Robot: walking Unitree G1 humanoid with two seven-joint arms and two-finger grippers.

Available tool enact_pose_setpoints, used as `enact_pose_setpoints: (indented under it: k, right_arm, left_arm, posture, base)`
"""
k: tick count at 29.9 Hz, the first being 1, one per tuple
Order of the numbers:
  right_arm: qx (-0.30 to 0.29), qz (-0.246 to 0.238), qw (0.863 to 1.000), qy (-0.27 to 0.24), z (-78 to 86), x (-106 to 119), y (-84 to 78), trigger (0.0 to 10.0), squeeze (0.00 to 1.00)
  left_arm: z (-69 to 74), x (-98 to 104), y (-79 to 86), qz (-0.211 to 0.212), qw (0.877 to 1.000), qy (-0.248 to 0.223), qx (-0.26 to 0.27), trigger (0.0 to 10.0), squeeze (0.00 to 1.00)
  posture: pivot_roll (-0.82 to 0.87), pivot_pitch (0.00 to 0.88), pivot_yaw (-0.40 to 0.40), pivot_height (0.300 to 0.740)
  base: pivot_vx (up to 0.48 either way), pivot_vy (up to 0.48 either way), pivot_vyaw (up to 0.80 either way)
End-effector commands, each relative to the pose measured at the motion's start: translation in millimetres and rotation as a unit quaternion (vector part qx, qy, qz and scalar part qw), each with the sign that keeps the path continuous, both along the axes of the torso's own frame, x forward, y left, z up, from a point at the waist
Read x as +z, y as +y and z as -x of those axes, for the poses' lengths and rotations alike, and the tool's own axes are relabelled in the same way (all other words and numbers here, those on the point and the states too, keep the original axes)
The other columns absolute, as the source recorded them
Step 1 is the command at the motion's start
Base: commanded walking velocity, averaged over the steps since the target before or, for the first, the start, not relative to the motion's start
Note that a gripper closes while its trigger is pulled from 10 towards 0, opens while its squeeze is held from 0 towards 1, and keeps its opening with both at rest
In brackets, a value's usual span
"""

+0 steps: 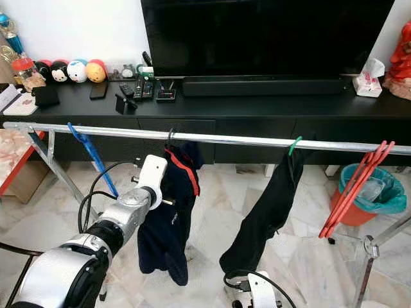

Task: Hang hanger

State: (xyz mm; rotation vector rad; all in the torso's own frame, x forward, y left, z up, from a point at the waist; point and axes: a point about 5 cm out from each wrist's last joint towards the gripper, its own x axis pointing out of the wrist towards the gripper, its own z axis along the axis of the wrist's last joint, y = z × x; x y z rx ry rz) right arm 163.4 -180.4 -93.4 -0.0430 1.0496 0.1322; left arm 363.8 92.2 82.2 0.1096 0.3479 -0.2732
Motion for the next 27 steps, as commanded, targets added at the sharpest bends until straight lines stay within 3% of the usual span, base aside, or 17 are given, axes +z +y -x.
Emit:
enact_pose_setpoints:
  k: [1, 14, 19, 24, 27]
  right_arm:
    - [-0.003, -0.002, 1.0, 0.001, 3.3, -1, 0.8, 10.0, 0.0]
    - [-0.004, -0.005, 1.0, 0.003, 6.0, -2, 1.4, 10.0, 0.0]
    - [-0.003, -0.004, 1.0, 0.003, 7.0, -3, 0.9, 10.0, 0.0]
    - [0.001, -0.004, 1.0, 0.006, 8.0, -3, 0.4, 10.0, 0.0]
    - [0.004, -0.004, 1.0, 0.007, 8.3, -3, 0.0, 10.0, 0.0]
  left_arm:
    - [-1.3, 4, 5.6, -0.001, 1.0, -0.019, -0.002, 10.0, 1.0]
    - [18.5, 8, 8.4, 0.028, 0.995, -0.079, -0.054, 10.0, 1.0]
    - [40.0, 21, 25.4, 0.044, 0.989, -0.124, -0.06, 10.0, 1.0]
    - [65.6, 29, 52.6, 0.053, 0.986, -0.15, -0.043, 10.0, 1.0]
    - [71.7, 30, 59.7, 0.053, 0.986, -0.153, -0.036, 10.0, 1.0]
  posture:
    - [0.01, 0.0, 0.049, 0.74]
    - [0.03, 0.0, 0.052, 0.74]
    - [0.04, 0.0, 0.049, 0.74]
    - [0.07, 0.0, 0.039, 0.74]
    - [0.08, 0.0, 0.037, 0.74]
  base:
    - [0.0, 0.0, 0.0]
    - [0.0, 0.0, 0.0]
    - [0.0, 0.0, 0.0]
    - [0.0, 0.0, 0.0]
    - [0.0, 0.0, 0.0]
